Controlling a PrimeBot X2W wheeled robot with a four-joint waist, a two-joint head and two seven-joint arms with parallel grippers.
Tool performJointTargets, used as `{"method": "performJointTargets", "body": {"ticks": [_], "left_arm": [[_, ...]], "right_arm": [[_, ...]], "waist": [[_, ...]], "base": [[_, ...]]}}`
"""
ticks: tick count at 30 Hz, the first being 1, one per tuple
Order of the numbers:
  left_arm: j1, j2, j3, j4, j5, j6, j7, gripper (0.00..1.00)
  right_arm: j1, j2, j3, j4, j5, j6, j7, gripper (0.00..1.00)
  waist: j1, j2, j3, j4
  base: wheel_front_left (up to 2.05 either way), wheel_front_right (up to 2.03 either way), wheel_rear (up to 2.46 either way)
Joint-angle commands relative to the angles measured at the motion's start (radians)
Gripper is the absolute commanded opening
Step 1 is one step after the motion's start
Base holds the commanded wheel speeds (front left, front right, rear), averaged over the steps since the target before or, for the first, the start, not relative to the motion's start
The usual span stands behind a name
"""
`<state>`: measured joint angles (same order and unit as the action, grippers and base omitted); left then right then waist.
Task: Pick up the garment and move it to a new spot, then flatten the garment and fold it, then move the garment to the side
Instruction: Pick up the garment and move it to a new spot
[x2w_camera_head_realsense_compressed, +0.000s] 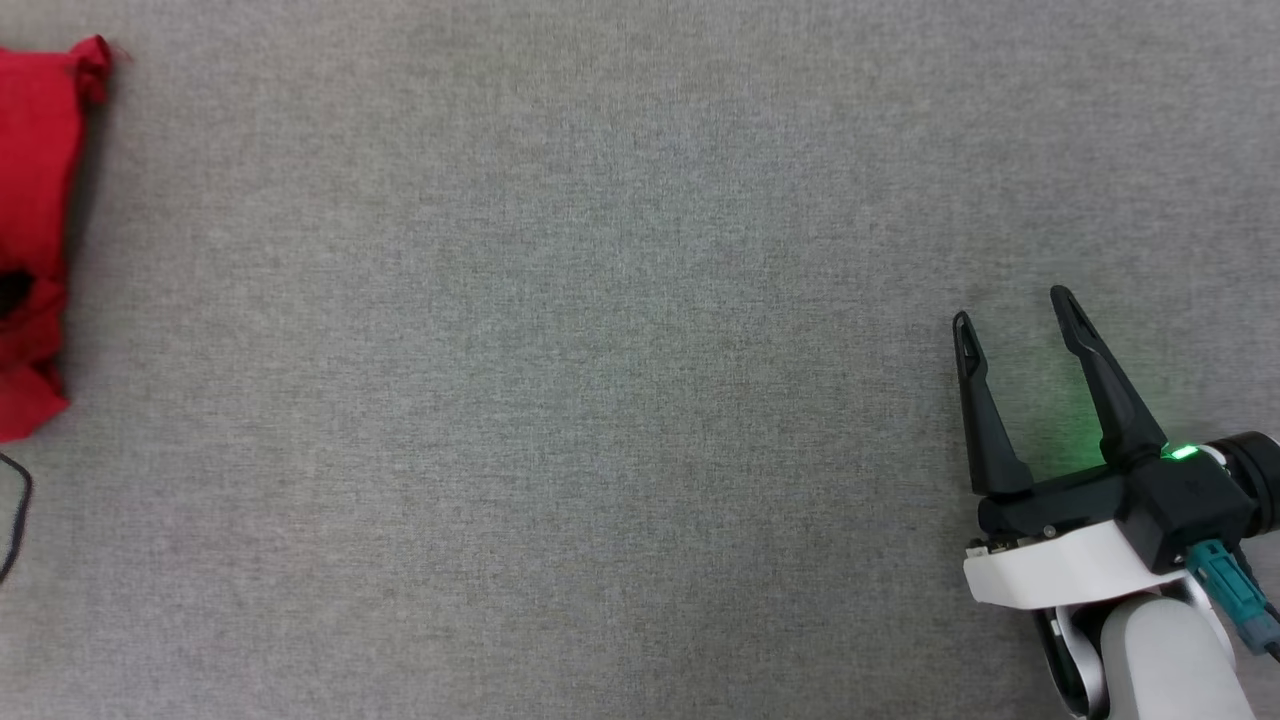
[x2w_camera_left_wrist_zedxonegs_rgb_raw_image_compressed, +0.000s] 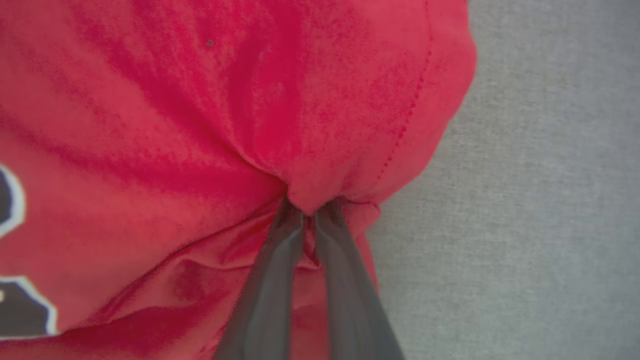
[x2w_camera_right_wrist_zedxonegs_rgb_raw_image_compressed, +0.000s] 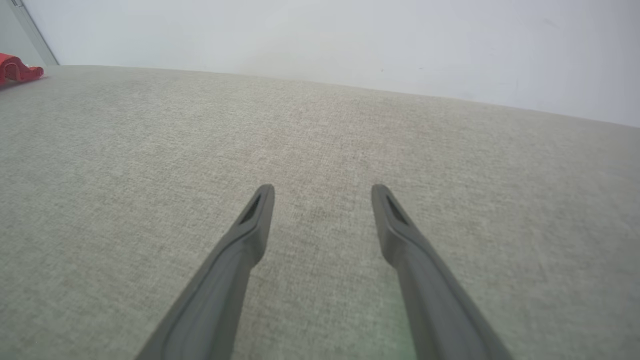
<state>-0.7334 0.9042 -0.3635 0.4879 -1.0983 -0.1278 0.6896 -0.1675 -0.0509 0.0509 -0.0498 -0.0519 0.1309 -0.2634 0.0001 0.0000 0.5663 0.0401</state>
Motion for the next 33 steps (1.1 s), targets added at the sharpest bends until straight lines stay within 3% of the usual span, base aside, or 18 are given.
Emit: {"method": "performJointTargets", "body": {"ticks": [1,12,17,24,33], "left_arm": [[0.024,-0.028,-0.020,-0.011,-0.010,-0.003,-0.001,0.00],[0.054,-0.001,-0.125,-0.246,-0.030,-0.002,-0.178,0.00],[0.058,-0.054,-0.199,-0.336,-0.009,-0.002,-0.256,0.00],[0.049,-0.221,-0.341,-0.405,0.058,-0.002,-0.341,0.00],[0.018,-0.520,-0.564,-0.323,0.163,-0.002,-0.439,0.00]], "right_arm": [[-0.008,0.001,-0.001,0.002,0.004,0.000,-0.002,1.00],[0.027,0.001,0.006,0.033,0.035,0.000,-0.002,1.00],[0.038,0.001,0.008,0.044,0.048,0.000,-0.002,1.00],[0.053,0.002,0.008,0.053,0.062,0.000,-0.002,1.00],[0.063,0.002,-0.020,0.049,0.063,0.000,-0.002,1.00]], "waist": [[-0.0001,0.0000,-0.015,-0.001],[-0.0001,0.0000,-0.179,-0.037],[-0.0001,0.0000,-0.248,-0.070],[-0.0001,0.0000,-0.317,-0.128],[-0.0001,0.0000,-0.351,-0.200]], "base": [[0.00,0.00,0.00],[0.00,0.00,0.00],[0.00,0.00,0.00],[0.00,0.00,0.00],[0.00,0.00,0.00]]}}
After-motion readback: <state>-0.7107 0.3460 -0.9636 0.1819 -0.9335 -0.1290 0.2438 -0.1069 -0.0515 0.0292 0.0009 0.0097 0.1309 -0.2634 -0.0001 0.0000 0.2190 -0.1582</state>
